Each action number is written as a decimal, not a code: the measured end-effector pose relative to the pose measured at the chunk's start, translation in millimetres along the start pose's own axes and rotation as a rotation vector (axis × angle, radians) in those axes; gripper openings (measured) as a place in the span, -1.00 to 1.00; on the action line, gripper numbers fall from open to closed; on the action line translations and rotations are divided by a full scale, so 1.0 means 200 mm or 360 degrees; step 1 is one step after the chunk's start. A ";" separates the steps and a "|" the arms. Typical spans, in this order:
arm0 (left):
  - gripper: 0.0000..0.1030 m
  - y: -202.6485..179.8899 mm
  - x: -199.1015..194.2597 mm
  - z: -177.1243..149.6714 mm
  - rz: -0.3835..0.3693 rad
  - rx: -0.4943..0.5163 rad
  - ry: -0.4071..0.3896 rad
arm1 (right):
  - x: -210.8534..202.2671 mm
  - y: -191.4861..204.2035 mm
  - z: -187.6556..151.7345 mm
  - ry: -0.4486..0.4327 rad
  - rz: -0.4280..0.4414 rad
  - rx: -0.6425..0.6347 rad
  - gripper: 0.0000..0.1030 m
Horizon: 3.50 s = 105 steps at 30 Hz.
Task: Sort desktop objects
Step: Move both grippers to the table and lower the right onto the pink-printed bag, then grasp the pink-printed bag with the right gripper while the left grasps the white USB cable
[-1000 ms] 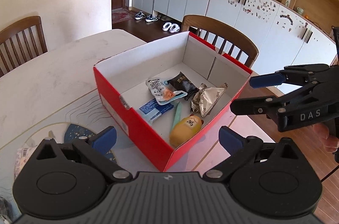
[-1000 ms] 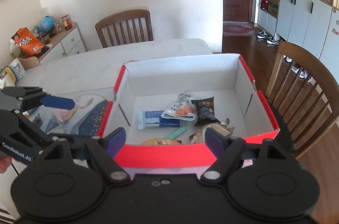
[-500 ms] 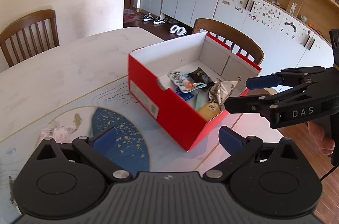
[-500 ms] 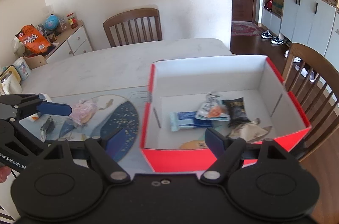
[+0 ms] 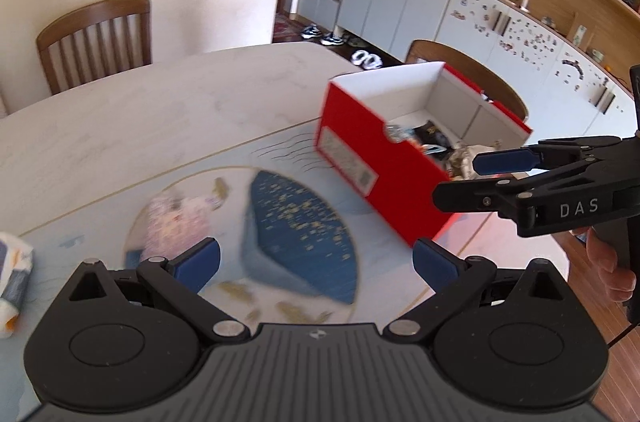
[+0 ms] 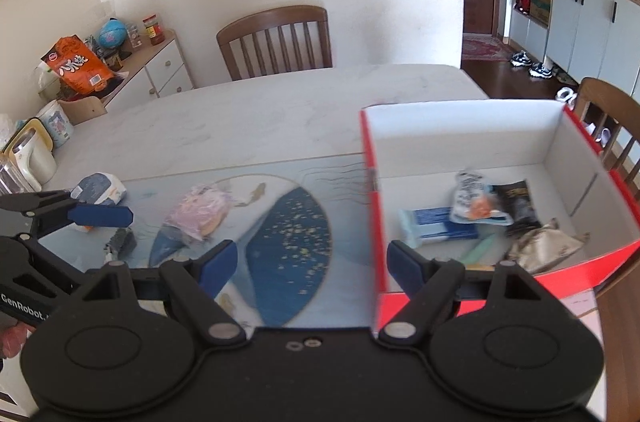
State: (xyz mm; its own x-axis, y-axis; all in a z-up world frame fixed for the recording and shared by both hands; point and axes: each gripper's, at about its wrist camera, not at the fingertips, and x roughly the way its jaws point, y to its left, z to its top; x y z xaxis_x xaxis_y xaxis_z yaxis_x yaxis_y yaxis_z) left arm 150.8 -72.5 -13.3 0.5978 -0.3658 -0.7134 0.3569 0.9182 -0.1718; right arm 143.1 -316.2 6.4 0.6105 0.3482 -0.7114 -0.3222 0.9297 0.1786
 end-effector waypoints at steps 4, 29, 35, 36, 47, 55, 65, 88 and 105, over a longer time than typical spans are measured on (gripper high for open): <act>1.00 0.11 -0.04 -0.07 0.0066 -0.0030 -0.0026 | 0.06 0.09 -0.01 0.0011 0.0022 0.0017 0.59; 1.00 0.57 -0.07 -0.47 0.0299 -0.0161 0.0037 | 0.44 0.53 0.06 0.0077 0.0079 -0.0191 0.59; 1.00 0.65 -0.02 -0.52 0.0307 -0.0111 0.0040 | 0.55 0.59 0.08 0.0116 0.0069 -0.0187 0.59; 1.00 0.66 -0.01 -0.52 0.0296 -0.0102 0.0042 | 0.56 0.60 0.08 0.0121 0.0067 -0.0190 0.59; 1.00 0.73 0.05 -0.55 0.0235 -0.0038 0.0051 | 0.78 0.67 0.13 0.0155 -0.0038 -0.0112 0.60; 1.00 0.75 0.08 -0.59 0.0218 -0.0036 0.0061 | 0.93 0.69 0.15 0.0227 -0.0085 0.0014 0.60; 0.98 0.73 0.13 -0.58 0.0218 0.0069 0.0049 | 1.03 0.71 0.15 0.0294 -0.0131 0.0036 0.64; 0.84 0.69 0.14 -0.60 0.0254 0.0161 0.0031 | 1.12 0.70 0.13 0.0367 -0.0180 0.0073 0.61; 0.50 0.68 0.09 -0.61 0.0273 0.0131 0.0013 | 0.99 0.66 0.10 0.0349 -0.0116 0.0077 0.04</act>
State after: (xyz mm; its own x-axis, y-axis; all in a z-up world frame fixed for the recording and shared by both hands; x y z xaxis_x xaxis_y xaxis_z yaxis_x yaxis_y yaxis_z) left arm 123.3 63.2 -132.4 0.6490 -0.2036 -0.7330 0.3082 0.9513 0.0086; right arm 237.2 -122.1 -97.6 0.4575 0.2501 -0.8533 -0.2445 0.9580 0.1497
